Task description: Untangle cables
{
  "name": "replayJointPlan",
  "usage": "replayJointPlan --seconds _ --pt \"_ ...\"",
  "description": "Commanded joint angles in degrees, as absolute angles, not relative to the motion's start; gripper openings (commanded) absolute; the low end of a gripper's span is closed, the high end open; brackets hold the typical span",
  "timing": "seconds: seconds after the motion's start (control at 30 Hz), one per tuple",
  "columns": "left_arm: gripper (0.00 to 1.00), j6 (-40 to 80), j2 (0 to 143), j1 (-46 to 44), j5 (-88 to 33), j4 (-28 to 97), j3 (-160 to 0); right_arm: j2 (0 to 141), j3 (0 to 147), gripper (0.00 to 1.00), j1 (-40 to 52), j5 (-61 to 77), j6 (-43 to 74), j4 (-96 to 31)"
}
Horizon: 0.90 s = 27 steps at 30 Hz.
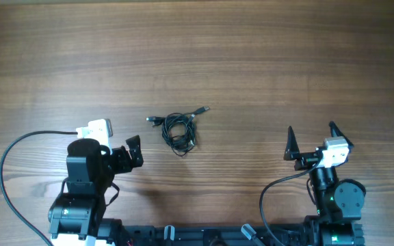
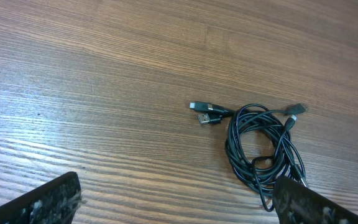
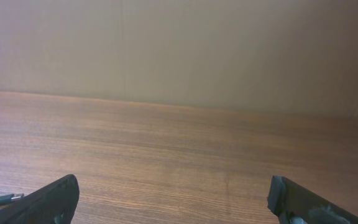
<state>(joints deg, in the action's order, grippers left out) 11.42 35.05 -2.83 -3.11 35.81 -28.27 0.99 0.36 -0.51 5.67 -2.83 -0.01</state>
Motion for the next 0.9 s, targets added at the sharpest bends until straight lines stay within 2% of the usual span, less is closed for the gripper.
replayJointPlan --seconds 0.0,0.37,0.63,0.87 --pt "1.00 10.7 35.2 -2.4 -4.0 35.6 -29.7 0.4 0.3 1.00 -0.2 4.7 -1.9 0.1" --pt "1.00 10.7 35.2 -2.4 -4.1 35.9 -29.7 0.4 0.3 1.00 -0.2 4.7 -2.0 0.1" --pt "1.00 10.7 35.2 -2.4 -4.1 42.7 -29.7 0.4 0.3 0.99 -0.2 4.7 -1.9 0.1" --pt "1.00 10.7 35.2 -2.4 -4.0 43.0 -29.7 0.4 0.3 1.00 -0.2 4.7 -1.9 0.1"
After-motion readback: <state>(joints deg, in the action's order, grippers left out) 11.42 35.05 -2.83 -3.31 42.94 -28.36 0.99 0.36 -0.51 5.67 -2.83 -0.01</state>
